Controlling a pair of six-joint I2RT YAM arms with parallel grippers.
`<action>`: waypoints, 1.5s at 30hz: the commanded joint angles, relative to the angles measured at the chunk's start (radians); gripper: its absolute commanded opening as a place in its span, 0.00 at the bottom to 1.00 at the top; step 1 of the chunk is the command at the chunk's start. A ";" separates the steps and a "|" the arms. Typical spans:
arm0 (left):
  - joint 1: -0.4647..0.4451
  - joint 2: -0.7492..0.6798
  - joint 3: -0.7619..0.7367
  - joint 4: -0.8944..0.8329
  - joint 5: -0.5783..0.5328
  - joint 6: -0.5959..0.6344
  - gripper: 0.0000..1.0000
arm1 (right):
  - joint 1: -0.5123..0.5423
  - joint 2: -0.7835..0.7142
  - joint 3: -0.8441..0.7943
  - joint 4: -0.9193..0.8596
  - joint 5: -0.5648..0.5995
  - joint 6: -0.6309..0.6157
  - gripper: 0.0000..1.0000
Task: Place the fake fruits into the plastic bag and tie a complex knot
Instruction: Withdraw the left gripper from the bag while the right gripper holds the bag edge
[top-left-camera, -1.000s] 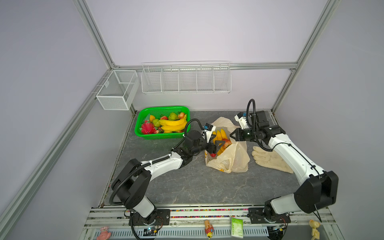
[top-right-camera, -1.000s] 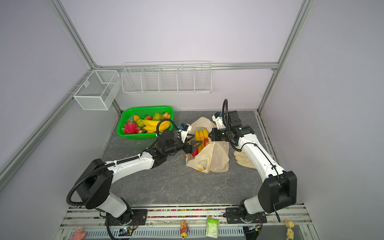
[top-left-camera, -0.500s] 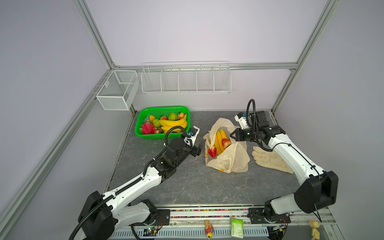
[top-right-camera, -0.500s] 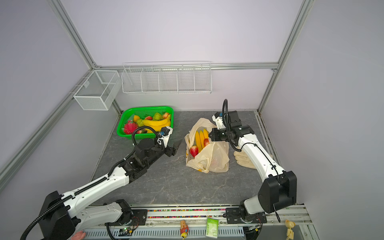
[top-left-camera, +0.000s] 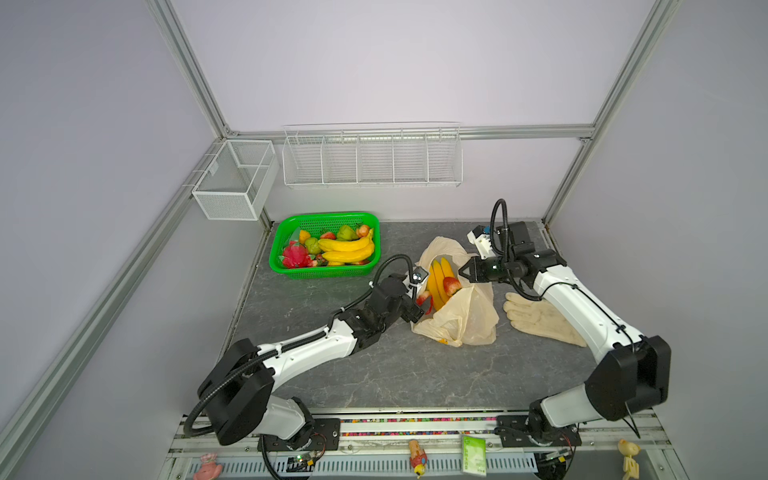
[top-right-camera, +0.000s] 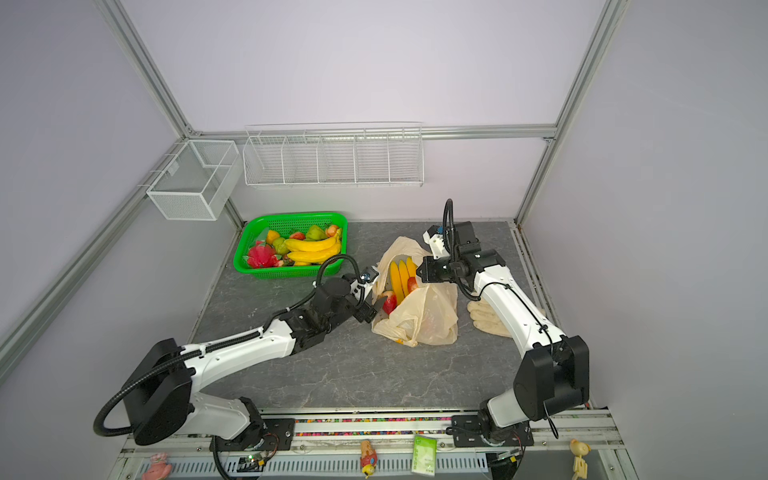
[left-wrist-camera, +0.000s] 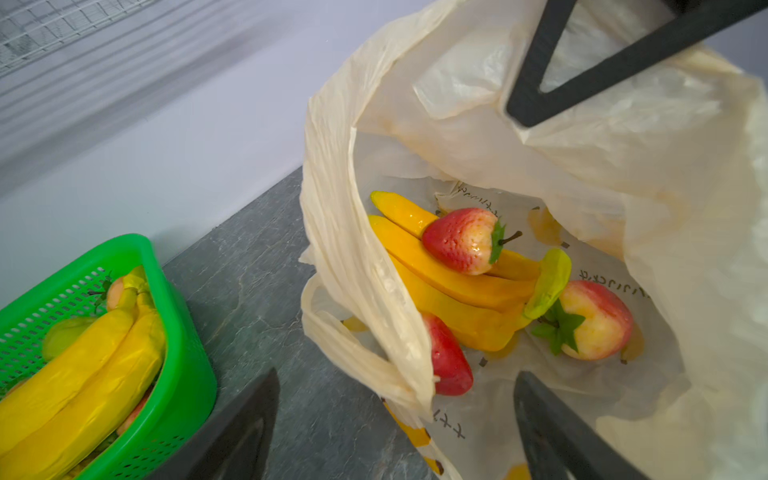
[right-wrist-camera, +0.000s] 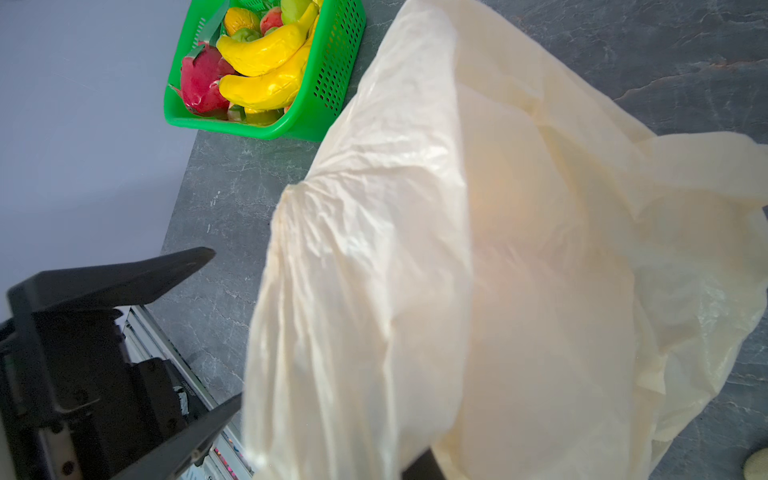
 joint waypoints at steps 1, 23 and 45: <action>-0.006 0.070 0.055 0.089 -0.073 0.023 0.89 | 0.002 0.001 0.010 0.010 -0.020 -0.009 0.07; -0.016 -0.032 0.060 0.005 -0.015 -0.159 0.00 | 0.004 0.033 0.085 -0.050 0.112 -0.060 0.07; -0.016 -0.337 -0.086 -0.121 0.194 -0.645 0.00 | 0.167 0.078 0.215 -0.134 0.258 -0.087 0.83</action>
